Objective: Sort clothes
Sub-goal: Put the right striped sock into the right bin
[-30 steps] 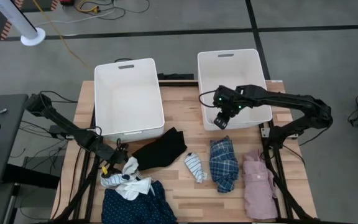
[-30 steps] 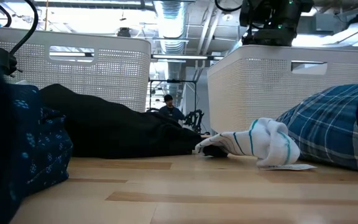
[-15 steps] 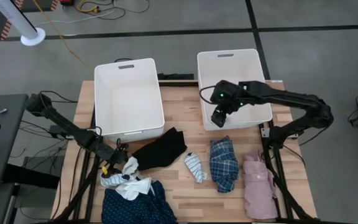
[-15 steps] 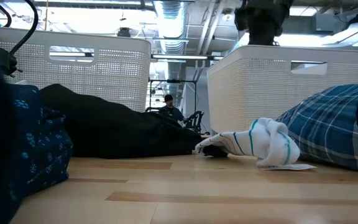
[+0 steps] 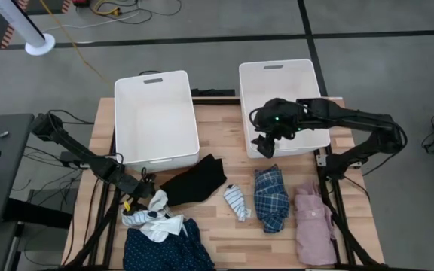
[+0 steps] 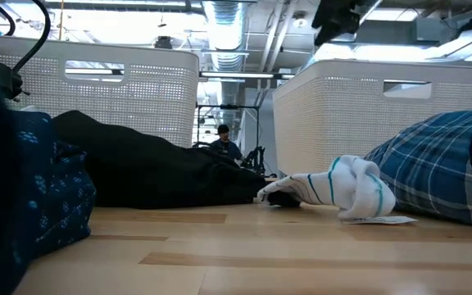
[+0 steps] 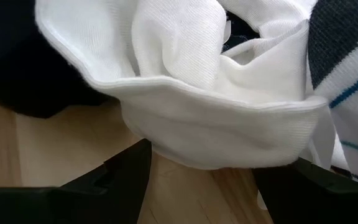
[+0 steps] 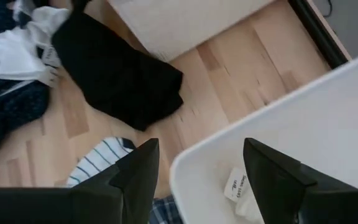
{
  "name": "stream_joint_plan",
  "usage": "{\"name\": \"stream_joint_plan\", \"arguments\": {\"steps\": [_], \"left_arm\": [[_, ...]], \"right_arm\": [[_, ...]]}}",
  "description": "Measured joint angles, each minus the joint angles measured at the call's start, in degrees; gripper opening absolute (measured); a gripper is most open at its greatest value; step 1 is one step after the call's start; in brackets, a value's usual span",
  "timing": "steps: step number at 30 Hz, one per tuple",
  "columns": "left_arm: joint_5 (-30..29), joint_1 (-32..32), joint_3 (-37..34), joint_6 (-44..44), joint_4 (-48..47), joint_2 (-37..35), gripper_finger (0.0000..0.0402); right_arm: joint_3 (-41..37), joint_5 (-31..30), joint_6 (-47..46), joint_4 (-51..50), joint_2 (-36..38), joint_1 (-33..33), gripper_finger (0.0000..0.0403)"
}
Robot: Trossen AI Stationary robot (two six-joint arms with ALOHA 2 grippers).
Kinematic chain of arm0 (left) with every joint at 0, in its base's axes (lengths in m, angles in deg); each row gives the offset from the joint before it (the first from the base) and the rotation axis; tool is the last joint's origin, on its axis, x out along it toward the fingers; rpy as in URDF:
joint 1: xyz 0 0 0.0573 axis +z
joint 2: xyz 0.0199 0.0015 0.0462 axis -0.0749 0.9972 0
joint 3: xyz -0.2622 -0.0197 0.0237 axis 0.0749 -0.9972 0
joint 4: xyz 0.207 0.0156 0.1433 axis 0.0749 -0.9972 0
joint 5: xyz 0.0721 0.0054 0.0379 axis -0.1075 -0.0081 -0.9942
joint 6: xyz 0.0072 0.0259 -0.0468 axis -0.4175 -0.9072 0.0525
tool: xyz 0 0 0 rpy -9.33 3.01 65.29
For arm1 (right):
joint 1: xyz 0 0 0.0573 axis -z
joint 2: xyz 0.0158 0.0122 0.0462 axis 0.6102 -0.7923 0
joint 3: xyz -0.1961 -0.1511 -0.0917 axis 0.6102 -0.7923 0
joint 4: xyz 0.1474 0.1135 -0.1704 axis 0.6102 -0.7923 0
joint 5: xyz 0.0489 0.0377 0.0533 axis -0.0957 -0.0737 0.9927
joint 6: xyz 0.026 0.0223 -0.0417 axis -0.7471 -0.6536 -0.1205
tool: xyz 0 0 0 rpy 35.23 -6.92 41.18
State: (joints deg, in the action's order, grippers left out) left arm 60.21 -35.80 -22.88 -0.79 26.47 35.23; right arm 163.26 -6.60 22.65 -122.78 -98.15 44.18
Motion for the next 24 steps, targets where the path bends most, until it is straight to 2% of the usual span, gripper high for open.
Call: {"name": "stream_joint_plan", "arguments": {"steps": [12,20,24], "left_arm": [[-0.05,0.00,-0.01,-2.10,0.10,0.01,0.0263],[-7.42,0.01,-0.02,0.00,7.40,0.00,0.0263],[-9.73,0.00,-0.04,-3.01,14.31,0.02,0.0263]], "right_arm": [[2.93,-0.07,-0.65,0.04,-0.01,-9.44,0.0249],[2.93,-0.07,-2.07,0.07,-0.02,-16.80,0.0249],[2.93,-0.07,-2.10,0.09,-0.02,-19.87,0.0249]]}}
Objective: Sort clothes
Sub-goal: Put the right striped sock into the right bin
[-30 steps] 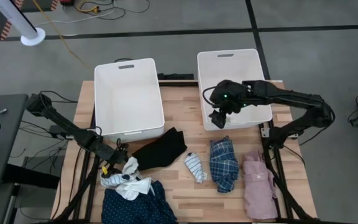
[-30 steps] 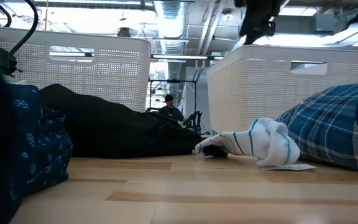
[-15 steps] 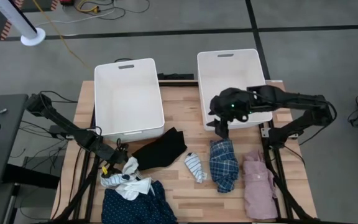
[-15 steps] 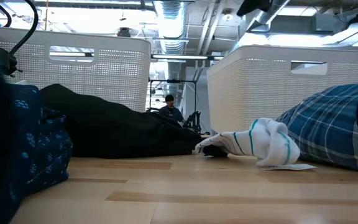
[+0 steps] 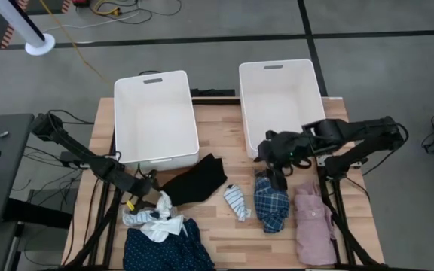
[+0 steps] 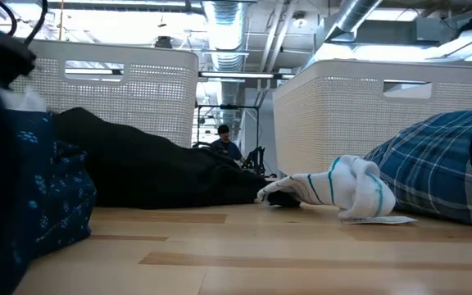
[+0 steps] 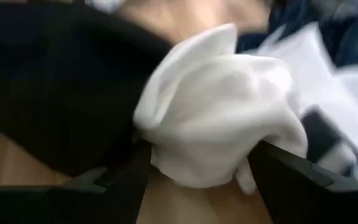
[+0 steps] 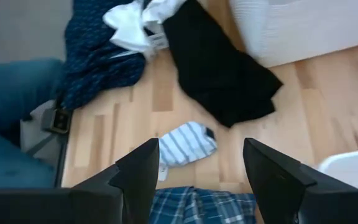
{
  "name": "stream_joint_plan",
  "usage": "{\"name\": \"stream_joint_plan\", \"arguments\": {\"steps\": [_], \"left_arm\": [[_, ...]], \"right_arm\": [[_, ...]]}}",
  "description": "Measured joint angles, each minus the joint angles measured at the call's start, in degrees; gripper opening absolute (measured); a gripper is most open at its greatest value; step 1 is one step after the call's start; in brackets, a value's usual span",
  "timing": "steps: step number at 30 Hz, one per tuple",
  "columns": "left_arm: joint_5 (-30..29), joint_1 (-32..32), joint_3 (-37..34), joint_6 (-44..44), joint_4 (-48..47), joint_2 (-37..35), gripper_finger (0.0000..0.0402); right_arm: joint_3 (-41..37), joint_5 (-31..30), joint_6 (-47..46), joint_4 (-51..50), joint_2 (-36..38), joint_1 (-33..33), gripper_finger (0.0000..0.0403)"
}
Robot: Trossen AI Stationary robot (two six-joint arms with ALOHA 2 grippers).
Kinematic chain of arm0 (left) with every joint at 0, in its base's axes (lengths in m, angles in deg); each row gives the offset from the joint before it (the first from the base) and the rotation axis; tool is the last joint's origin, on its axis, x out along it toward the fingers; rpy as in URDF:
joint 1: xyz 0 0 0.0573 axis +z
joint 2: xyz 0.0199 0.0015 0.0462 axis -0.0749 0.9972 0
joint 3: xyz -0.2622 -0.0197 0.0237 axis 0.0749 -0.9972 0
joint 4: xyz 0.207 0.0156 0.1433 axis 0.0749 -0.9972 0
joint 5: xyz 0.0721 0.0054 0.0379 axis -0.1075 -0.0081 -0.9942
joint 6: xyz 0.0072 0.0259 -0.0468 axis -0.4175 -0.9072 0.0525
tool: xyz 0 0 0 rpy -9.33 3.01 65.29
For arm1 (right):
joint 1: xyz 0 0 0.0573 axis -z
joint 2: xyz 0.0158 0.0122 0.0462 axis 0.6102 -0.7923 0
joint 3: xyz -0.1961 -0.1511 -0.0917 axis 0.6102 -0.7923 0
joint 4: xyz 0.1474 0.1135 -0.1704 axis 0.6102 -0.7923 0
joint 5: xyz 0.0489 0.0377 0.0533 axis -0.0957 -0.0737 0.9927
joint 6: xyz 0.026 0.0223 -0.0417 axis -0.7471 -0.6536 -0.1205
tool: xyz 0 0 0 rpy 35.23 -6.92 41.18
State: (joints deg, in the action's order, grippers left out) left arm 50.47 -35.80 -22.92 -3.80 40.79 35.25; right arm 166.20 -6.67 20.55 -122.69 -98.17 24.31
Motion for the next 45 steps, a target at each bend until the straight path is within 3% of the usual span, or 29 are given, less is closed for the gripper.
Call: {"name": "stream_joint_plan", "arguments": {"steps": [8,11,19,30,39,45], "left_arm": [[-2.18,0.01,0.02,0.05,13.87,-0.02,0.0263],[-5.31,0.02,0.04,1.52,13.42,-0.02,0.0263],[-5.31,0.00,0.02,7.51,10.95,-0.02,0.0263],[-5.18,0.00,0.04,7.79,23.40,-0.02,0.0263],[-1.64,-0.99,3.81,6.55,23.17,0.00,0.0263],[2.83,-3.27,9.73,0.99,23.04,0.02,0.0263]], "right_arm": [[0.00,-1.67,0.02,1.02,-0.01,-4.70,0.0249],[0.00,-3.16,0.02,1.57,-0.01,-5.99,0.0249],[0.00,-4.41,-0.92,1.73,-0.20,-8.20,0.0249],[0.00,-5.01,-0.44,4.12,-0.24,-8.83,0.0249],[0.00,-5.01,0.01,4.90,-0.24,-8.86,0.0249],[0.00,-5.01,0.81,6.21,-0.24,-8.86,0.0249]]}}
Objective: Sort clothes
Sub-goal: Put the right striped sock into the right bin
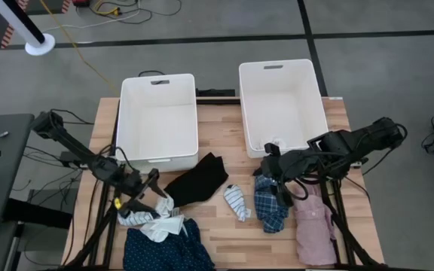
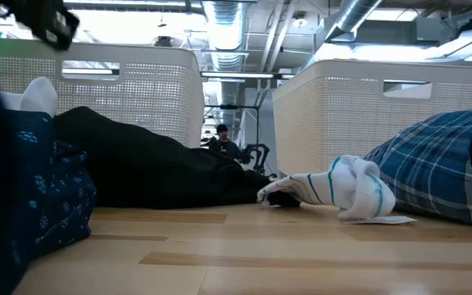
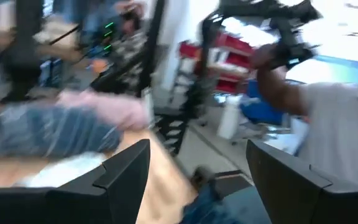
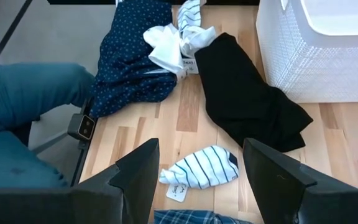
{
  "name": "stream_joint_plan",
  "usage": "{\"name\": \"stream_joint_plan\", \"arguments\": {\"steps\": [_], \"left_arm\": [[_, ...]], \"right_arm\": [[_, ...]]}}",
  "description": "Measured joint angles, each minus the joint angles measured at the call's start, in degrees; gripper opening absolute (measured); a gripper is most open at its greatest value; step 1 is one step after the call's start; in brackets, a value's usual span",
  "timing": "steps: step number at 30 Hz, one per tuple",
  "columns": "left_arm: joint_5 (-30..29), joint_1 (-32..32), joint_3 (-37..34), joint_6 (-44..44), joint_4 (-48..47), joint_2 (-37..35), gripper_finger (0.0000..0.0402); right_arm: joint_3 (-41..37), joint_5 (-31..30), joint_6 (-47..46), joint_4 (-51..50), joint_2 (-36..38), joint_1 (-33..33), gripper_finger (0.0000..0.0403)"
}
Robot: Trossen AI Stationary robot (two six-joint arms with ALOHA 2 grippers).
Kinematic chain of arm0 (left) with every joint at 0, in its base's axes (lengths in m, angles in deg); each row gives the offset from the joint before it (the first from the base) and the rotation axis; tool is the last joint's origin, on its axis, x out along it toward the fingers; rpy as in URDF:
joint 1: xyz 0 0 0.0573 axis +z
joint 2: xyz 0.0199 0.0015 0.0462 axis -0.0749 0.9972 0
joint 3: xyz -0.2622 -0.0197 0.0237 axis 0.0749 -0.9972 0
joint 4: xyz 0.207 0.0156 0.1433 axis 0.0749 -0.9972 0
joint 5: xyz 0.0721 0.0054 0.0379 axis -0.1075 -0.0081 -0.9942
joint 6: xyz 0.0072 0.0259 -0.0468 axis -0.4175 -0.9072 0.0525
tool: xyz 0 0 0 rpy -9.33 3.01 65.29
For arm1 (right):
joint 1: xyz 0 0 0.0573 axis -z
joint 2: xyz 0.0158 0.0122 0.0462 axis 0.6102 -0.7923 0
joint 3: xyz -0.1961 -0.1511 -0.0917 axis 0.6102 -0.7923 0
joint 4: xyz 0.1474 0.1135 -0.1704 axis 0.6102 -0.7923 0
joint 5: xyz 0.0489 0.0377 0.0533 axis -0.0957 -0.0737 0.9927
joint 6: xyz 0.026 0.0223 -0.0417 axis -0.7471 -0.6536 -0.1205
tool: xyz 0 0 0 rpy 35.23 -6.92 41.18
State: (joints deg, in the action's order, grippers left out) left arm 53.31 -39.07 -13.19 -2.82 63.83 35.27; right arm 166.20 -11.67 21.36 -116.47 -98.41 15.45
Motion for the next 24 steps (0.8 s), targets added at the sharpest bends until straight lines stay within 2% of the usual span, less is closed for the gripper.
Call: {"name": "stream_joint_plan", "arguments": {"steps": [3,7,11,17,21,24], "left_arm": [[-1.86,-0.67,2.86,-2.88,0.18,0.13,0.0263],[1.06,-0.95,6.17,-7.32,-0.58,1.64,0.0263],[1.08,-0.91,10.37,-10.95,-1.36,4.50,0.0263],[1.08,-0.91,20.05,-10.95,-13.99,11.71,0.0263],[1.24,-0.93,25.96,-7.17,-24.64,17.55,0.0263],[4.46,-0.95,29.37,-4.54,-31.61,21.98,0.0263]], "right_arm": [[0.00,0.00,0.00,0.02,0.00,0.00,0.0249],[-1.81,0.00,0.00,2.00,0.04,0.00,0.0249],[-4.39,0.02,-0.22,2.67,-0.07,0.00,0.0249],[-8.10,0.04,-0.24,4.47,-0.12,-0.11,0.0249],[-9.57,0.02,-0.20,7.40,0.02,-0.84,0.0249],[-10.67,0.04,-0.22,8.89,-0.07,-1.90,0.0249]]}}
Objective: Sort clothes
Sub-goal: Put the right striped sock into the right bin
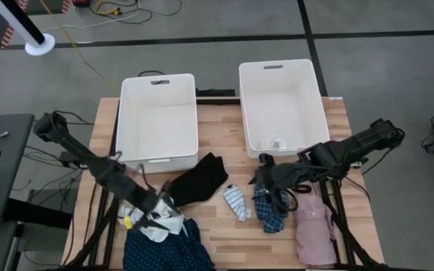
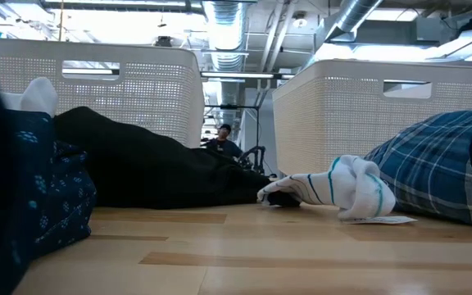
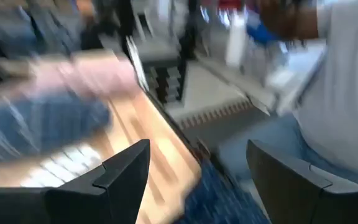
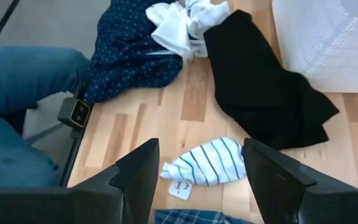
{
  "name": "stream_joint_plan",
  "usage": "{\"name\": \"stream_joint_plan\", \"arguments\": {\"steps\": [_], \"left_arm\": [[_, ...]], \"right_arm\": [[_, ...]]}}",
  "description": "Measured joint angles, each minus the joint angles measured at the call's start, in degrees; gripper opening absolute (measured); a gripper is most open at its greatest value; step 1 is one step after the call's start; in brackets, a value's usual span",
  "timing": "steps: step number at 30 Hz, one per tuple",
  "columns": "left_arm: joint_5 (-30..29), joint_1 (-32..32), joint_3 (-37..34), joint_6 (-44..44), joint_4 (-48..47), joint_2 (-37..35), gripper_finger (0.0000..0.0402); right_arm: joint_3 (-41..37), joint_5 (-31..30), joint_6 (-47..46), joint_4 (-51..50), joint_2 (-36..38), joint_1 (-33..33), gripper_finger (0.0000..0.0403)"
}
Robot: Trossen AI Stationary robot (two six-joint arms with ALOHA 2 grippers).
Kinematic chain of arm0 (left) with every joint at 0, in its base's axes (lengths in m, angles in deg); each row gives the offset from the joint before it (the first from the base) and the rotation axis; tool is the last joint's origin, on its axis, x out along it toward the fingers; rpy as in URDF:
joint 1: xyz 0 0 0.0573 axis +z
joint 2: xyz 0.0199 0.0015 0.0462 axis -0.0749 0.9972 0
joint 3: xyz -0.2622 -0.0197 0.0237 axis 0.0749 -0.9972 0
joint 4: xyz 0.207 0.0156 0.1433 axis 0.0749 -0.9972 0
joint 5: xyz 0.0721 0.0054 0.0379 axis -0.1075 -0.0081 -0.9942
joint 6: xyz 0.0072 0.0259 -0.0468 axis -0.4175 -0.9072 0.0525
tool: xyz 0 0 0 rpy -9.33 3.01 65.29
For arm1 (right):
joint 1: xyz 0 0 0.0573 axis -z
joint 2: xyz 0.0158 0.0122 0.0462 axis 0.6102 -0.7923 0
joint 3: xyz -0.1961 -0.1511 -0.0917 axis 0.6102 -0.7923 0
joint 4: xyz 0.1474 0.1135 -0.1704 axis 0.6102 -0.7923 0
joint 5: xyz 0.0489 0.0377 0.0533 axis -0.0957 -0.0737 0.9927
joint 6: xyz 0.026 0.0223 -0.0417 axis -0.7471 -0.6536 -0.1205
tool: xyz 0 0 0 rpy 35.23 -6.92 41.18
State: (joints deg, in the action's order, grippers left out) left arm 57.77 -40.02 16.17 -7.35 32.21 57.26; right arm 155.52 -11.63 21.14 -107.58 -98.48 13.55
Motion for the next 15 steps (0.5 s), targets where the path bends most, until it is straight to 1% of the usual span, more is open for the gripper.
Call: {"name": "stream_joint_plan", "arguments": {"steps": [4,8,11,15], "left_arm": [[0.34,-0.01,2.90,4.76,-5.59,5.20,0.0263],[0.27,-0.87,5.10,6.89,-7.88,9.45,0.0263],[-0.92,-1.81,6.65,5.41,-6.76,12.63,0.0263],[-5.89,-2.15,9.07,0.44,-6.72,17.59,0.0263]], "right_arm": [[-1.30,0.00,-0.04,0.71,0.05,-1.63,0.0249],[-2.38,0.00,-0.04,2.45,0.08,-3.29,0.0249],[-4.20,0.00,-0.04,5.11,0.07,-4.52,0.0249],[-6.95,0.02,-0.24,7.60,0.07,-5.62,0.0249]]}}
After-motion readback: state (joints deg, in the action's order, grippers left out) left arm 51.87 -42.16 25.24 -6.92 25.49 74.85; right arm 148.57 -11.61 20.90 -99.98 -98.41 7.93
